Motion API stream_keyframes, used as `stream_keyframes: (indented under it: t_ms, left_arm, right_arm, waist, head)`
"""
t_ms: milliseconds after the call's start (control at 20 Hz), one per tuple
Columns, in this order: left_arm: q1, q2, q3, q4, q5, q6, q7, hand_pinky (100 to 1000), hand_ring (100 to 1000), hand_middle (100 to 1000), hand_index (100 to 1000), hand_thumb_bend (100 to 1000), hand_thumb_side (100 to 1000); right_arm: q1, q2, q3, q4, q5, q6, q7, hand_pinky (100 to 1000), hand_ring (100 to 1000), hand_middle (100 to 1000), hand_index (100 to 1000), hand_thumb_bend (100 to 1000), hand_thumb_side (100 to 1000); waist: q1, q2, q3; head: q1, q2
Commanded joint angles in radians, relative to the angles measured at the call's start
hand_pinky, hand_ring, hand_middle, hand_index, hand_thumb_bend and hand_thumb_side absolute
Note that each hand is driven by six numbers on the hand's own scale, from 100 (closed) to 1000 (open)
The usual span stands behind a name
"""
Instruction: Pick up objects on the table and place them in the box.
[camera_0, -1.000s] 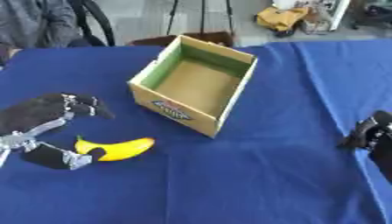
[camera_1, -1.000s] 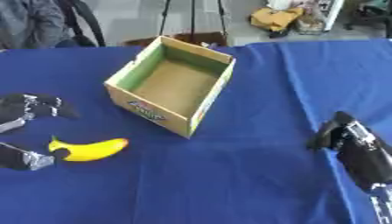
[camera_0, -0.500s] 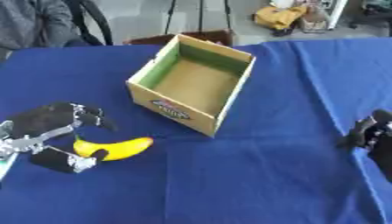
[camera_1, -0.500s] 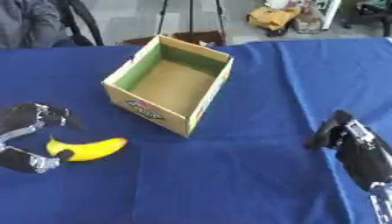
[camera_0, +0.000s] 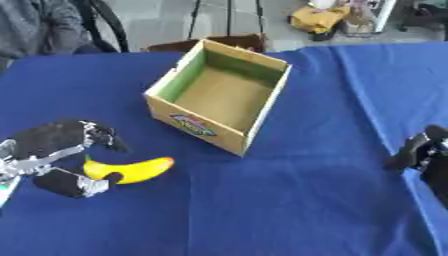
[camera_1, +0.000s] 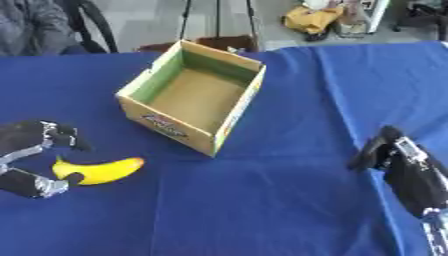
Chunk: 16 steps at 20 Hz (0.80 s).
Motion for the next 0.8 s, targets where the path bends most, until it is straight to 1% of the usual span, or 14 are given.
stream_keyframes:
  t_ms: [50, 500, 800]
  left_arm:
    - [-0.013, 0.022, 0.000, 0.006, -0.021, -0.001, 0.008, 620, 614, 606, 786, 258, 765]
    - [-0.018, 0.016, -0.007, 0.057, -0.053, -0.011, 0.008, 618, 617, 606, 787, 253, 823]
    - [-0.019, 0.012, -0.011, 0.079, -0.066, -0.017, 0.010, 618, 616, 605, 787, 247, 842]
  right_arm:
    - [-0.009, -0.021, -0.004, -0.015, 0.000, 0.000, 0.002, 515, 374, 313, 499, 100, 795]
    - [-0.008, -0.020, -0.004, -0.015, 0.000, -0.001, 0.003, 515, 374, 313, 499, 100, 795]
    - [-0.009, -0.020, -0.003, -0.015, 0.000, -0.001, 0.003, 515, 374, 313, 499, 100, 794]
  waist:
    - [-0.002, -0.013, -0.002]
    - [-0.004, -0.013, -0.001]
    - [-0.005, -0.012, -0.001]
  head:
    - [0.002, -0.006]
    - [0.003, 0.002]
    - [0.004, 0.003]
